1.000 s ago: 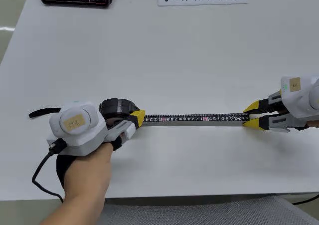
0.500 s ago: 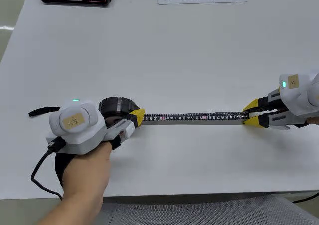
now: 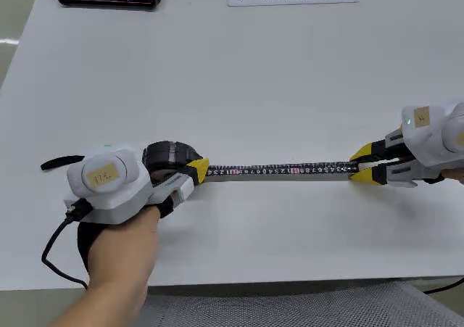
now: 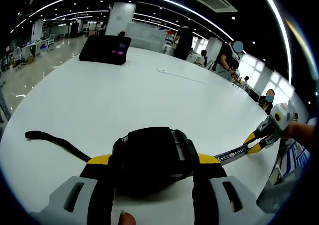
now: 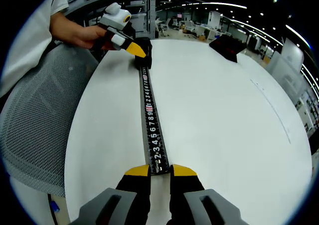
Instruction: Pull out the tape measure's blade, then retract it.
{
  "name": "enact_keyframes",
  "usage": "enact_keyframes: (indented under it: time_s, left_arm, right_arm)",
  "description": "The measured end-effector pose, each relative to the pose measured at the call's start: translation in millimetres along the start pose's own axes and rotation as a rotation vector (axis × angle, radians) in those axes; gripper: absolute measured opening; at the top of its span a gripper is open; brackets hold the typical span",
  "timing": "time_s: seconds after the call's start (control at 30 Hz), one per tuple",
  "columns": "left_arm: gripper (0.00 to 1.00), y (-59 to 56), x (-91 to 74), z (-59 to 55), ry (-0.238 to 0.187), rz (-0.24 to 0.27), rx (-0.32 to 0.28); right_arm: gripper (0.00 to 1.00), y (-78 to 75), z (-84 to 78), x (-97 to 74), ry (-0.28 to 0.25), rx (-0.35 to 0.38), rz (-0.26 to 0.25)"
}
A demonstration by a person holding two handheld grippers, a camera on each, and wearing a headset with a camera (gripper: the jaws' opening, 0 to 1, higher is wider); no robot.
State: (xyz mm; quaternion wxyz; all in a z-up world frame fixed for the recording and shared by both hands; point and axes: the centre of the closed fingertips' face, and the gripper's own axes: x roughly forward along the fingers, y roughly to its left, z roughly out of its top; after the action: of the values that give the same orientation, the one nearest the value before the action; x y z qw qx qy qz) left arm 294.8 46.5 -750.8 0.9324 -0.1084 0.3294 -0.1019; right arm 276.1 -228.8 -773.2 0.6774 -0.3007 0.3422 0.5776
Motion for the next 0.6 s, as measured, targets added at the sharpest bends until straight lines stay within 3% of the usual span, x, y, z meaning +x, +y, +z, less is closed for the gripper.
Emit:
enact_keyframes:
  time_s: [0.6]
  left_arm:
    - [0.59,0.9,-0.5,0.5,-0.007,-0.017,-0.027]
  right_arm:
    - [0.10,0.7,23.0,15.5,-0.039,0.013,0.023]
